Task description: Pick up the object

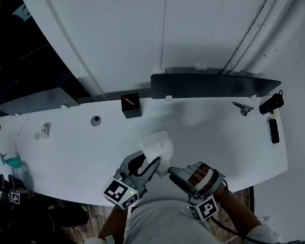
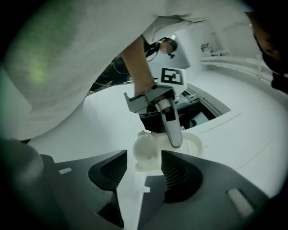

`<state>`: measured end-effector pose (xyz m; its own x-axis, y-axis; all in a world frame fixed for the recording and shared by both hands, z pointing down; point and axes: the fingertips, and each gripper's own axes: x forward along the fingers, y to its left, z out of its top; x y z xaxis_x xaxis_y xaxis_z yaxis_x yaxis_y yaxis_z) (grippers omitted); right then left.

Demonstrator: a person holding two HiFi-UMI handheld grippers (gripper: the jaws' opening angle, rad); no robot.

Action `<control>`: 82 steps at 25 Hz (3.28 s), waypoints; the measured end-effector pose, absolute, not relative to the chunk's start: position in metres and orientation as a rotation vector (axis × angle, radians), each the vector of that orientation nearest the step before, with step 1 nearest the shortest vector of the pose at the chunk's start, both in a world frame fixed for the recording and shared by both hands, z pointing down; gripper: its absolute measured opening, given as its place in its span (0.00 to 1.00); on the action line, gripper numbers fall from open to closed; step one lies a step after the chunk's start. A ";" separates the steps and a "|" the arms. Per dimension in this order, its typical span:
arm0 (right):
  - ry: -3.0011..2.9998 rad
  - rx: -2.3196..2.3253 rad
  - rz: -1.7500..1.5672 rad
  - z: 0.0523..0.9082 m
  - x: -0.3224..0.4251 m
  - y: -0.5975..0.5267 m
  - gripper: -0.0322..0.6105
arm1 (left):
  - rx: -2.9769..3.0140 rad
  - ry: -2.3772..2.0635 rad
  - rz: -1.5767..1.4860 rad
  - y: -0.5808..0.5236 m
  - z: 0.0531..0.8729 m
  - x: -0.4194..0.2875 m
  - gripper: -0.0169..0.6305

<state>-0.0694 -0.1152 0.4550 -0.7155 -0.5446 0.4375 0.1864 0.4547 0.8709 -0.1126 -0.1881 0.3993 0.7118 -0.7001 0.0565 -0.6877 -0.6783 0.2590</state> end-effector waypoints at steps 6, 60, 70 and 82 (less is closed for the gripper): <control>-2.450 0.737 -0.675 0.402 -0.037 -0.145 0.14 | 2.690 -1.207 -0.116 -0.189 0.384 -0.126 0.24; -2.615 1.101 -0.090 0.399 0.036 -0.008 0.05 | 2.669 -1.480 -0.070 -0.006 0.397 -0.022 0.23; -2.653 1.148 -0.038 0.400 0.091 0.062 0.05 | 2.679 -1.536 -0.004 0.070 0.389 0.020 0.23; -2.699 1.273 0.111 0.386 0.067 0.093 0.05 | 2.672 -1.513 -0.004 0.115 0.379 -0.017 0.23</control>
